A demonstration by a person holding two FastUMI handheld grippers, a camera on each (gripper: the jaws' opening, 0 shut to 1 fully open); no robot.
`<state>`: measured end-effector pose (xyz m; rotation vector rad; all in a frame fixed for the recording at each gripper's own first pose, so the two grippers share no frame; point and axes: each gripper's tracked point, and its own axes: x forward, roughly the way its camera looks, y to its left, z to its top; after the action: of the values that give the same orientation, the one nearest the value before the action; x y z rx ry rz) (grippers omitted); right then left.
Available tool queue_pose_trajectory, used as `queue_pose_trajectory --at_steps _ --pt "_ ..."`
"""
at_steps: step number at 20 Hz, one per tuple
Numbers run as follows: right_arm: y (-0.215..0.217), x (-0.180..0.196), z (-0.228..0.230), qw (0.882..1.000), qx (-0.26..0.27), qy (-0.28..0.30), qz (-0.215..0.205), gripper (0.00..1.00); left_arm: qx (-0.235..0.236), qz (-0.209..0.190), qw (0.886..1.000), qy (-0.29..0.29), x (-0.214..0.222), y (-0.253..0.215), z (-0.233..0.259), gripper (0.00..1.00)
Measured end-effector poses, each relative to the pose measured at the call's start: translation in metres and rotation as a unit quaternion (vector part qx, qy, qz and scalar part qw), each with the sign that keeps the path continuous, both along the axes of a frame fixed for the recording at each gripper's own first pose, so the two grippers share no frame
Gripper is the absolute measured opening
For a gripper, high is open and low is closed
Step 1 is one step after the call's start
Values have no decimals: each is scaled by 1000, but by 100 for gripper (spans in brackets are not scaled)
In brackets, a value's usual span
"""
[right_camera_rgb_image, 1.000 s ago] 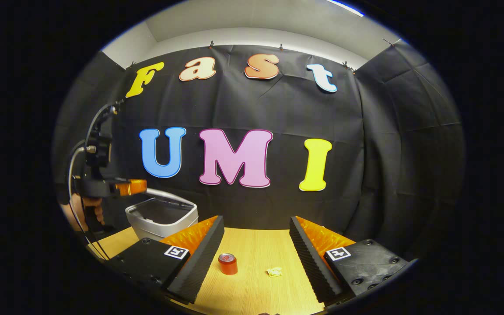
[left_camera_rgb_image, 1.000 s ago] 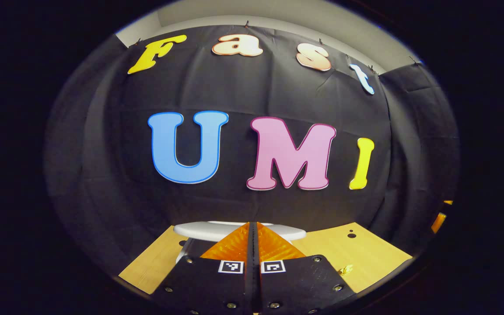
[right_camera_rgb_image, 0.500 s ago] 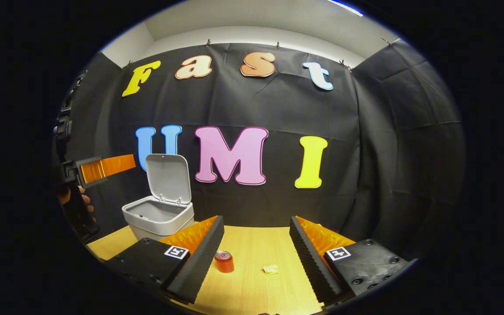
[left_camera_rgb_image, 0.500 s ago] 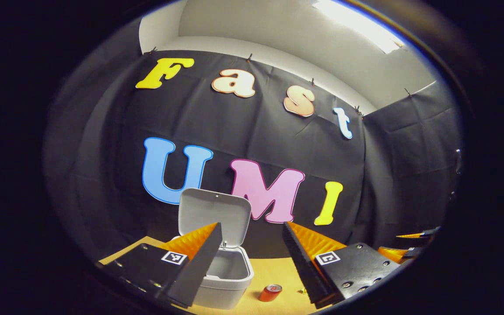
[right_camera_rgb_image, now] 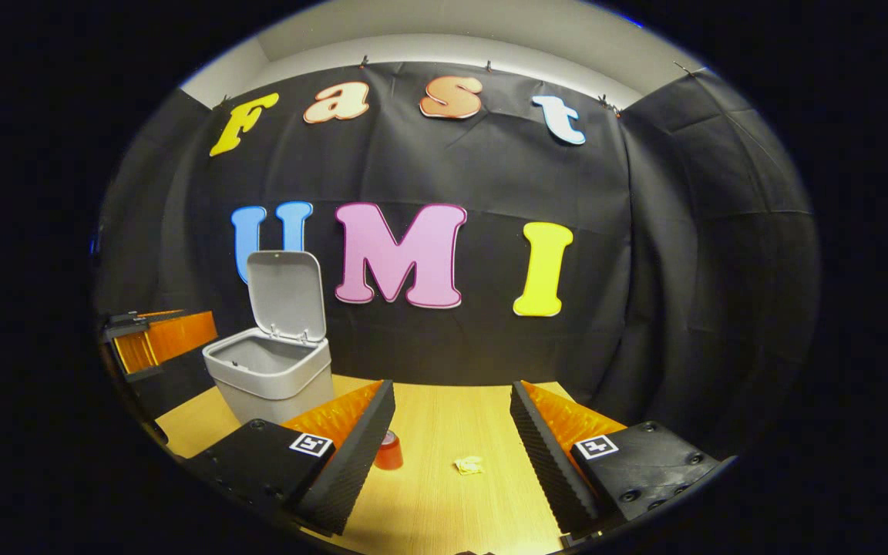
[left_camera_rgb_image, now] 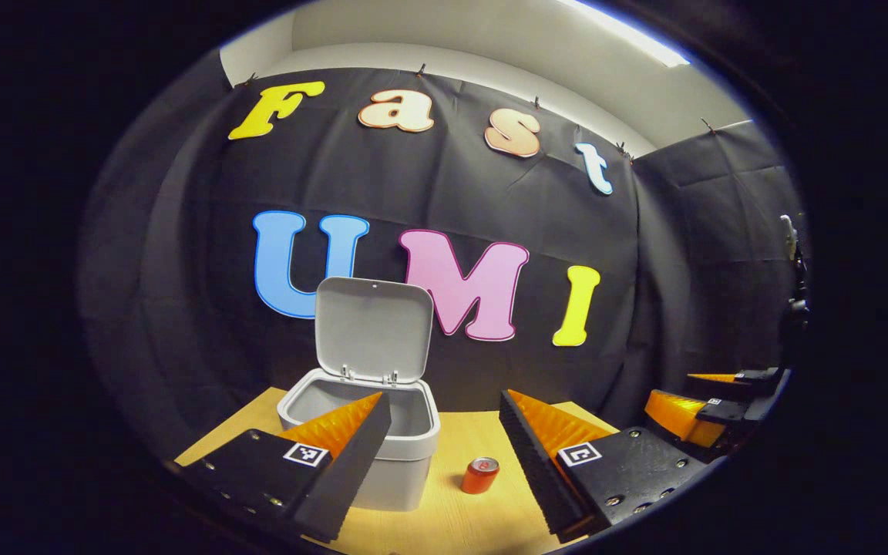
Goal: Press the lid of the desktop garbage bin to open it, pick up the crumpled paper on the desktop and throw it into the bin, then pick up the pop can on the desktop and drop it into the bin, and finally close the garbage bin lid.
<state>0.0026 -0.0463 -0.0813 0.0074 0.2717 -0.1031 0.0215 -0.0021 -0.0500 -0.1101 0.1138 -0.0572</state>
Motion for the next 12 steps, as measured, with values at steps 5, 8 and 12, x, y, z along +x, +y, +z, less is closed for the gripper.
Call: queue_pose_trajectory --at_steps 5,8,12 --pt "-2 3 -31 999 14 51 6 98 5 -32 999 -25 -5 -21 7 92" --pt "-6 11 -46 997 12 71 12 98 17 -33 998 -41 -6 -23 11 92" --pt "-17 33 -81 994 8 105 22 98 7 -31 999 -36 -7 -30 9 92"
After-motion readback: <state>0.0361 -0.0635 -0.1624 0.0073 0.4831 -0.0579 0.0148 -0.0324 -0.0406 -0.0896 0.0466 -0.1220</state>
